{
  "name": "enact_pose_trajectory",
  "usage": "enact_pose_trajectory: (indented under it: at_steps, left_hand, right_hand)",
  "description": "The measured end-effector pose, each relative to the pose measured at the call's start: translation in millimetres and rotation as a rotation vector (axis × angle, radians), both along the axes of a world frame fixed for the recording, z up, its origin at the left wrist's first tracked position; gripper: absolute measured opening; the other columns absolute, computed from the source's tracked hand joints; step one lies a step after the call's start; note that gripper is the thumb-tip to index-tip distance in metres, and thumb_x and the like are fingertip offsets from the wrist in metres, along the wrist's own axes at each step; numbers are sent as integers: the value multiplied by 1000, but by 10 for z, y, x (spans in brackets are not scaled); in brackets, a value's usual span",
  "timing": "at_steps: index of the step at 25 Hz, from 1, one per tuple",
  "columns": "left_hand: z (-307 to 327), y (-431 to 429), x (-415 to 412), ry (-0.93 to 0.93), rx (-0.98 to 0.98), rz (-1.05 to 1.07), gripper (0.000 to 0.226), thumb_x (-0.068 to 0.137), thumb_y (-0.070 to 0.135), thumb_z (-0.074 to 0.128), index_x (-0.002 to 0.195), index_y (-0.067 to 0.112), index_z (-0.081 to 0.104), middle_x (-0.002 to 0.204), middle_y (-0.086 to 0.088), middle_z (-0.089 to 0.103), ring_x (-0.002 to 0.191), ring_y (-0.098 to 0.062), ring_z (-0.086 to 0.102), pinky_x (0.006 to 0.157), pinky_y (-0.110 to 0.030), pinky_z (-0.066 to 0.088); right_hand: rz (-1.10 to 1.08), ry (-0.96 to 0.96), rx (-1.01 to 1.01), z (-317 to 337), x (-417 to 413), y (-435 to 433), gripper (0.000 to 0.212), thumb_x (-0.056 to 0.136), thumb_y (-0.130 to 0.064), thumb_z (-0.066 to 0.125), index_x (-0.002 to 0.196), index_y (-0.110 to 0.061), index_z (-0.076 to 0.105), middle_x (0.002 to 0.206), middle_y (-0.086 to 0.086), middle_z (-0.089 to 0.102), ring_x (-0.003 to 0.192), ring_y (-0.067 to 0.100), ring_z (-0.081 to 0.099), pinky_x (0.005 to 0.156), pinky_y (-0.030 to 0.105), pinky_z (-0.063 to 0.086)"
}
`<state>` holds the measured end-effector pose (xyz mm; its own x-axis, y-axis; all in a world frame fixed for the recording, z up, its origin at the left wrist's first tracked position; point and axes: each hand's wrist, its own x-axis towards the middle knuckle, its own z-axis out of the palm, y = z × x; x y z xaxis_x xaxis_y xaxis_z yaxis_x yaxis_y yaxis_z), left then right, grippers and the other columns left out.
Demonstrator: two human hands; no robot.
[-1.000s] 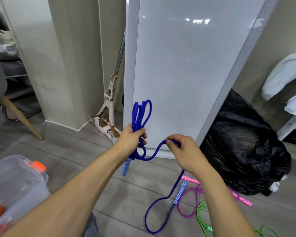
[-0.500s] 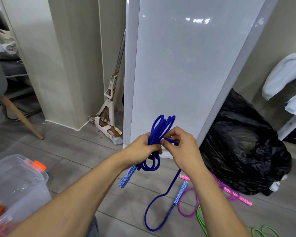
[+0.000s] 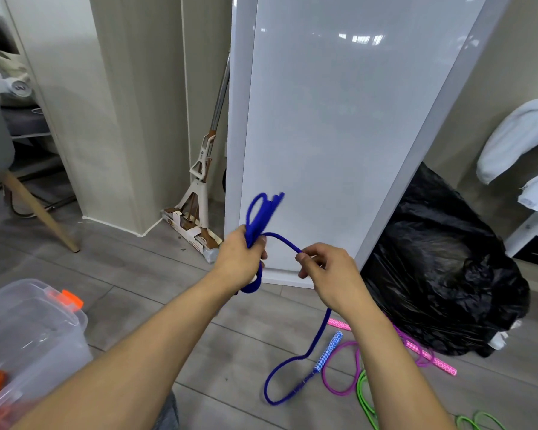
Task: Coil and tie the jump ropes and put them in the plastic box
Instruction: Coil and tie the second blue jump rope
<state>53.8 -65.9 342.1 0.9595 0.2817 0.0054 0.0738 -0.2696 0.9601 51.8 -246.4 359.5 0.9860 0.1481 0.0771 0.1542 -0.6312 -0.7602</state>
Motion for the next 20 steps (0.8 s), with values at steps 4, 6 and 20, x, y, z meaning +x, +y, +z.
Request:
enact_pose_trajectory:
  at_steps: [4, 6, 20]
  left_hand:
    - [-117, 188, 161, 24, -344, 397, 22, 99, 17, 49, 113, 2, 57, 83, -10, 69, 65, -21, 63, 57, -31, 49]
    - [-172, 269, 219, 38, -439, 508, 26, 97, 16, 47, 113, -1, 58, 89, -16, 72, 64, -22, 64, 56, -30, 48]
    - [-9, -150, -41, 243, -505, -56, 24, 97, 15, 58, 118, 6, 56, 83, -6, 76, 75, -24, 72, 63, -33, 55]
  right_hand:
    - [54, 132, -77, 0, 15, -75, 23, 101, -23, 50, 107, -27, 72, 81, -5, 74, 59, 4, 56, 61, 22, 48]
    - [66, 214, -140, -26, 38, -113, 28, 99, -17, 48, 112, -24, 70, 83, -3, 75, 68, 11, 60, 64, 25, 49]
    - [-122, -75, 221, 44, -57, 213, 30, 100, -14, 46, 106, -26, 73, 87, -7, 70, 62, 0, 57, 55, 11, 40]
